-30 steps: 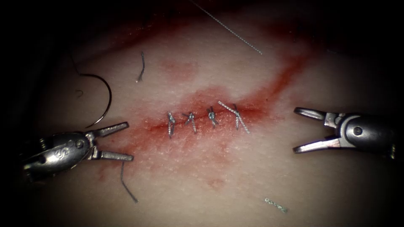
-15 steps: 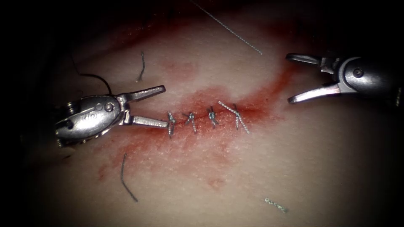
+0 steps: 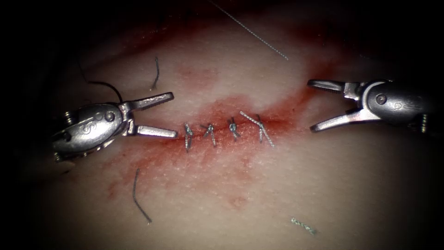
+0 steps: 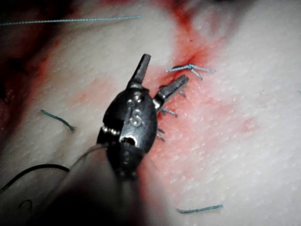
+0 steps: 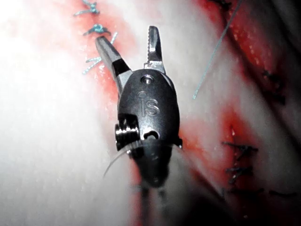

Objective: Wound Closure

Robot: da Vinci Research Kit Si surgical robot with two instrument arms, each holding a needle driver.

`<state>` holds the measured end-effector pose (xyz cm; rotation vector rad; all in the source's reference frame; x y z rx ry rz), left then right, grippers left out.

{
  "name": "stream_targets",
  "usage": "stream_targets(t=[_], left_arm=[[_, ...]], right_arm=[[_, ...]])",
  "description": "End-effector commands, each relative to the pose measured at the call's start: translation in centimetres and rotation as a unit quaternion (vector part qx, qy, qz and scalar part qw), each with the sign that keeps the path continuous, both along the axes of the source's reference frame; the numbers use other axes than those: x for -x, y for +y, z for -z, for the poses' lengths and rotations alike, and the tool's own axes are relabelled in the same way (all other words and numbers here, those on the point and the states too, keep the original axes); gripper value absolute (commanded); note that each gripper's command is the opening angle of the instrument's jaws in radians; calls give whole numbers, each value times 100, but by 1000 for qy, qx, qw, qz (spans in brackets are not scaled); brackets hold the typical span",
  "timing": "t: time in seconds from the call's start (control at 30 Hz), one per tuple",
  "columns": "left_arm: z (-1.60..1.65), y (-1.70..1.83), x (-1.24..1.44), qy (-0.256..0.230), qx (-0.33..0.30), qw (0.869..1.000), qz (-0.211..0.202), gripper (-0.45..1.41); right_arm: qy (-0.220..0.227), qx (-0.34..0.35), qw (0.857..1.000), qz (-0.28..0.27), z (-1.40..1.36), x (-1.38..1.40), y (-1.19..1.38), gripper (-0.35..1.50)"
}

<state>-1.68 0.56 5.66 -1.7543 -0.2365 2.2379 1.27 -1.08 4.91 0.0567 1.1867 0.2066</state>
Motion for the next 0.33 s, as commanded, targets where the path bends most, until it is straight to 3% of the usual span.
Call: stream_targets(t=[0.03,0.33], left_arm=[[-7,-2,2,2,3,1000,-1,56],[-8,-1,2,2,0,1000,-1,57]], right_arm=[[1,0,1000,1,-8,-8,-3,94],[1,0,1000,2,-9,-8,-3,94]])
